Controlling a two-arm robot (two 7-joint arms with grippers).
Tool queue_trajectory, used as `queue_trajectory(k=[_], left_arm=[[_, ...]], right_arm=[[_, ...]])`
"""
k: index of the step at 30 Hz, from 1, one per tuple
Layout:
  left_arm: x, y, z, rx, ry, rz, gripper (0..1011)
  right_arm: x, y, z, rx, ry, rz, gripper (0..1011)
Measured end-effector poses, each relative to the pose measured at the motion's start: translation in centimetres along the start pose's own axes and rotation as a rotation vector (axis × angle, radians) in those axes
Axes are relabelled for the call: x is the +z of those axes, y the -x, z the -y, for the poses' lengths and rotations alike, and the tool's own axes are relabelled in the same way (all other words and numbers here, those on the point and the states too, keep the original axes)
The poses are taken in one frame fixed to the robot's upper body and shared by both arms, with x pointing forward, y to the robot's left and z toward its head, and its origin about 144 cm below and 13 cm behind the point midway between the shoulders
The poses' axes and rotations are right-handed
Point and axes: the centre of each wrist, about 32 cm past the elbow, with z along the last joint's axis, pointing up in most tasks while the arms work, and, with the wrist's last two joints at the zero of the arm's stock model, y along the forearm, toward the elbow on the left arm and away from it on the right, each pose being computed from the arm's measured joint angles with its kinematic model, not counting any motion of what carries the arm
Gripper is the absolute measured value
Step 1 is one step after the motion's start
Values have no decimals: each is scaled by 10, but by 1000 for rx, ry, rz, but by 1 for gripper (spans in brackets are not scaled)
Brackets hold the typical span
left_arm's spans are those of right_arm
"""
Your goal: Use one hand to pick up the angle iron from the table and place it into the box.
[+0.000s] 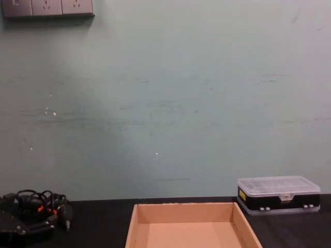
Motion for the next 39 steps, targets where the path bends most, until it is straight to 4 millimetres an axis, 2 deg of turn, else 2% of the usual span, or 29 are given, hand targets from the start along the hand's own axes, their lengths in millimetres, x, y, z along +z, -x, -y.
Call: queue_trajectory(k=[11,39], left_arm=[[0,0,0,0,0,0,1011],[0,0,0,0,0,0,1011]], right_arm=[[-2,0,0,113,74,14,1002],[-7,-7,-28,169,167,-45,1000]])
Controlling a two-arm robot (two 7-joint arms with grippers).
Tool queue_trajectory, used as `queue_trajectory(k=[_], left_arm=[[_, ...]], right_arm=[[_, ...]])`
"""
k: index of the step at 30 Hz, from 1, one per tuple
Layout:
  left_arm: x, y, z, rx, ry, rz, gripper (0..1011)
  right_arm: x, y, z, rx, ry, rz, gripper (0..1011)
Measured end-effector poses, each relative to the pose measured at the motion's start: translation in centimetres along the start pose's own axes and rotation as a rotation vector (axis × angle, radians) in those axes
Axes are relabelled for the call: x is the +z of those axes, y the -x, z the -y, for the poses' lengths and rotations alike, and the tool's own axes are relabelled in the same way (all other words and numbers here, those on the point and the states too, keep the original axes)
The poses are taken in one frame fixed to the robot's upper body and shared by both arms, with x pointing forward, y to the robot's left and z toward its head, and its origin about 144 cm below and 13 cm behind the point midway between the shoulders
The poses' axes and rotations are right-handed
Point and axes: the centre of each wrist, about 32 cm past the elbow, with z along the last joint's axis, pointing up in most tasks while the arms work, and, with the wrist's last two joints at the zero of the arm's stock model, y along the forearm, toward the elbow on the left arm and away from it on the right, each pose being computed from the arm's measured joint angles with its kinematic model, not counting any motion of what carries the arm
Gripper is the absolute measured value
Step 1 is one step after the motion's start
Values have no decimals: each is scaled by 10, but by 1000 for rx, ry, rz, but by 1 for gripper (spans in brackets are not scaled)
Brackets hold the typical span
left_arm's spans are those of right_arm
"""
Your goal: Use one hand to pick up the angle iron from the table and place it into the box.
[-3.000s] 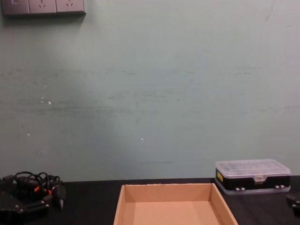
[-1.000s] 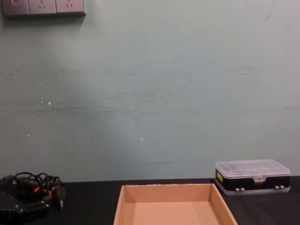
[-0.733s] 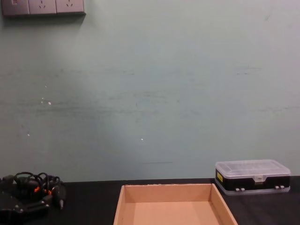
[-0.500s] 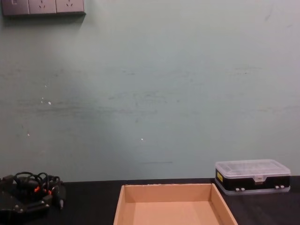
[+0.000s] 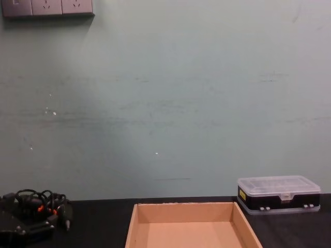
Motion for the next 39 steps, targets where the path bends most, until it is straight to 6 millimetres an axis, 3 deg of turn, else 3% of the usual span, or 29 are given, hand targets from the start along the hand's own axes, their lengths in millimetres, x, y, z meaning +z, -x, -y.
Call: queue_trajectory(k=[39], left_arm=[[0,0,0,0,0,0,1011]], right_arm=[[-1,0,-2,-2,8,-23,1000]])
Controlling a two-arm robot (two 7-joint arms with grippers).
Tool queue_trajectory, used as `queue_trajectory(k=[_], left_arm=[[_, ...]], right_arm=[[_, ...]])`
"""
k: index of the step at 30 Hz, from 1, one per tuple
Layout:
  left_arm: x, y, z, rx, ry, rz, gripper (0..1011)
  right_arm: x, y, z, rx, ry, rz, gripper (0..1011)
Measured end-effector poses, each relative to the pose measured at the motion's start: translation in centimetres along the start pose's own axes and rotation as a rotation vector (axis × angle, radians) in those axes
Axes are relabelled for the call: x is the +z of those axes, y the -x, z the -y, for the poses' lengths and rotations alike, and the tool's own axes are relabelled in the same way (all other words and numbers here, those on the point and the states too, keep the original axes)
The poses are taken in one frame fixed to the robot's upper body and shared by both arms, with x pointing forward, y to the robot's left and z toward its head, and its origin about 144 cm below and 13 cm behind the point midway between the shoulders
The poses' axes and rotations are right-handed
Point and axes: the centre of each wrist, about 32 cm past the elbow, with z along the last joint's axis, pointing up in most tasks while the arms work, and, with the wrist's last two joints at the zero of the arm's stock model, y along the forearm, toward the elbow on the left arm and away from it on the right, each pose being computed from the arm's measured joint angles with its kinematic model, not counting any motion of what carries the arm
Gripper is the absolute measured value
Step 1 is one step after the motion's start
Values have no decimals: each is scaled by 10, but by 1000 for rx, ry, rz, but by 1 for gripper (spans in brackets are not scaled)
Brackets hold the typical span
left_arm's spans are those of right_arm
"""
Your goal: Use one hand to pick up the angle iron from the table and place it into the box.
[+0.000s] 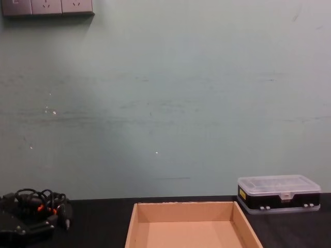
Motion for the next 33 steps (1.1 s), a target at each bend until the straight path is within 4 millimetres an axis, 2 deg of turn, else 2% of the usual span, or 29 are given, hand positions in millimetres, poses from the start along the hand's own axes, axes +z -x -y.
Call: queue_trajectory(k=[4,8,12,15,20,22,23,33], left_arm=[[0,0,0,0,0,0,1011],[0,0,0,0,0,0,1011],[0,0,0,0,0,0,1011],[0,0,0,0,0,0,1011],[0,0,0,0,0,0,1011],[0,0,0,0,0,0,1011],[0,0,0,0,0,0,1011],[0,0,0,0,0,0,1011]], right_arm=[[0,0,0,0,0,1,964],[0,0,0,-1,-1,1,839],[0,0,0,-1,-1,1,768],[0,0,0,-1,-1,1,633],[0,0,0,-1,-1,1,537],[0,0,0,-1,-1,1,426],[0,0,0,-2,-1,1,404],[0,0,0,-2,-1,1,393]])
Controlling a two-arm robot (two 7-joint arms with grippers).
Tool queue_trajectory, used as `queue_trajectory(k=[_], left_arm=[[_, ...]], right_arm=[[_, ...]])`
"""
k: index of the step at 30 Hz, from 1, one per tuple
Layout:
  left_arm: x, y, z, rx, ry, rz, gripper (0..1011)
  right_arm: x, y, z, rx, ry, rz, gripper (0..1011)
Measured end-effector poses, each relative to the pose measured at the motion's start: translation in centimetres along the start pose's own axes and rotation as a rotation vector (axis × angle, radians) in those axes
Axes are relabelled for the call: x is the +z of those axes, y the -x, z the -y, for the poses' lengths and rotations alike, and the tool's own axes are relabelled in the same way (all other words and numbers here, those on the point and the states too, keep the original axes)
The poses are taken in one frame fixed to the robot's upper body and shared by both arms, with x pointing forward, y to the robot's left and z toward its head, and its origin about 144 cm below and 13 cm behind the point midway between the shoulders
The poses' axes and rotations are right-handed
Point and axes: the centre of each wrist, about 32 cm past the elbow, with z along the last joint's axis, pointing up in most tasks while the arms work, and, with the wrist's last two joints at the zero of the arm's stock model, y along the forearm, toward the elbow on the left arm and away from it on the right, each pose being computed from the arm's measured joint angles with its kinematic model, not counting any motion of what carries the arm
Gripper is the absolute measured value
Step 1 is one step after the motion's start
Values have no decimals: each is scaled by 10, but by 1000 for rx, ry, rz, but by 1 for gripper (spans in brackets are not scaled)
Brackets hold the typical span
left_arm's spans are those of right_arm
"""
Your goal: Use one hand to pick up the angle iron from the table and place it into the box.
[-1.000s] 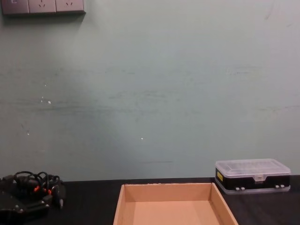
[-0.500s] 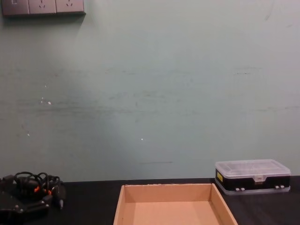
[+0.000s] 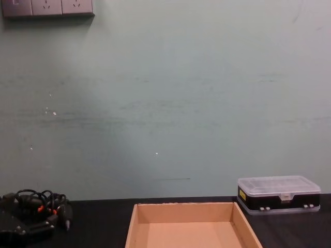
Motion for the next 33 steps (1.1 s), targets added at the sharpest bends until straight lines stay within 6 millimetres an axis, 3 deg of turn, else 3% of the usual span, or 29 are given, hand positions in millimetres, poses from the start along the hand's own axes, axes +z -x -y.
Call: queue_trajectory(k=[16,22,33], left_arm=[[0,0,0,0,0,0,1011],[0,0,0,0,0,0,1011],[0,0,0,0,0,0,1012]], right_arm=[[0,0,0,0,0,0,393],[-3,-5,16,-41,-22,-11,392],[31,-21,10,-61,-75,29,392]])
